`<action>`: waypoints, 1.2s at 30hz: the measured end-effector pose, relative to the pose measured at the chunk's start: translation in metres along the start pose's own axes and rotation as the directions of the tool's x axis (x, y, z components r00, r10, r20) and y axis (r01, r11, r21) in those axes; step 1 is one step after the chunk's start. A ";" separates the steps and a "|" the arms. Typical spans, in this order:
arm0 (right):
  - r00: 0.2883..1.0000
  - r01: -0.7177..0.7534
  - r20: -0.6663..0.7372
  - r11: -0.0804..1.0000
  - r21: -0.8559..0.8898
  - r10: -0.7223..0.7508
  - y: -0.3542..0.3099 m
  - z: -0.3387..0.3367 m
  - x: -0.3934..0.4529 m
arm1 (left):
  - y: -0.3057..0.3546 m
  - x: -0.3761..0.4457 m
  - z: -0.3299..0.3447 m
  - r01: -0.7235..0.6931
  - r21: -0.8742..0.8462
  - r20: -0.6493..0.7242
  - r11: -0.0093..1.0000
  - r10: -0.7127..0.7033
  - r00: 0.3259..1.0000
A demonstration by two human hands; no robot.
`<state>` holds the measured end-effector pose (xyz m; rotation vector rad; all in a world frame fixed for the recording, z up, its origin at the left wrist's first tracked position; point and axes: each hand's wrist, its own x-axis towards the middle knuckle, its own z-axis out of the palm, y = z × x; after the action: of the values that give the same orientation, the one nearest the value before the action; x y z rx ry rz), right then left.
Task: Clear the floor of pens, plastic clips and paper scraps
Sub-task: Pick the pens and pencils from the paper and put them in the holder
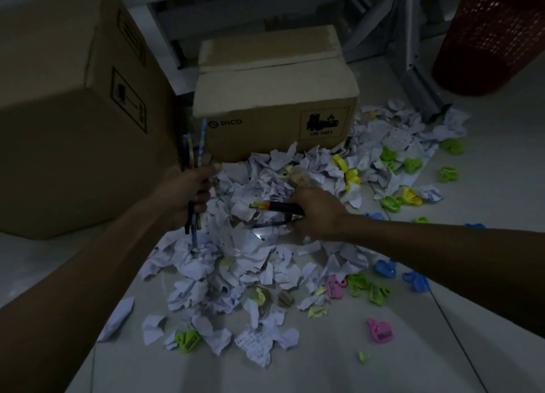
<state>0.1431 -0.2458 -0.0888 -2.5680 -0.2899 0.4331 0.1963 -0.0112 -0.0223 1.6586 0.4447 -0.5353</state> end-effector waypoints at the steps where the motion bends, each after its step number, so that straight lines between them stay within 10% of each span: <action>1: 1.000 0.012 -0.009 0.998 0.055 -0.012 0.003 -0.006 -0.003 | 0.001 0.002 0.003 -0.001 0.039 0.013 0.999 0.000 1.000; 5: 0.998 0.006 -0.063 0.933 0.359 0.018 0.018 -0.034 -0.023 | 0.005 0.006 0.032 -0.010 0.244 0.051 0.970 -0.003 0.999; 9: 0.942 -0.219 -0.004 0.621 0.753 0.337 0.037 -0.062 -0.046 | 0.000 0.008 0.073 -0.129 0.441 0.114 0.888 0.087 0.990; 20: 0.751 -0.448 0.285 0.142 0.883 0.596 0.080 -0.062 -0.095 | -0.044 0.025 0.129 -0.287 0.931 0.217 0.226 0.292 0.932; 31: 0.733 -0.418 0.432 -0.152 0.895 0.525 0.066 -0.058 -0.093 | -0.034 0.030 0.110 -0.284 0.927 0.277 0.247 0.066 0.959; 36: 0.726 -0.455 0.458 -0.141 0.879 0.513 0.058 -0.056 -0.087 | 0.005 0.015 0.084 -0.159 0.905 0.305 0.395 -0.339 0.890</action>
<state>0.0900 -0.3453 -0.0518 -1.0838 0.8585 0.5481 0.2030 -0.0956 -0.0371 2.4805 -0.2120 -1.4250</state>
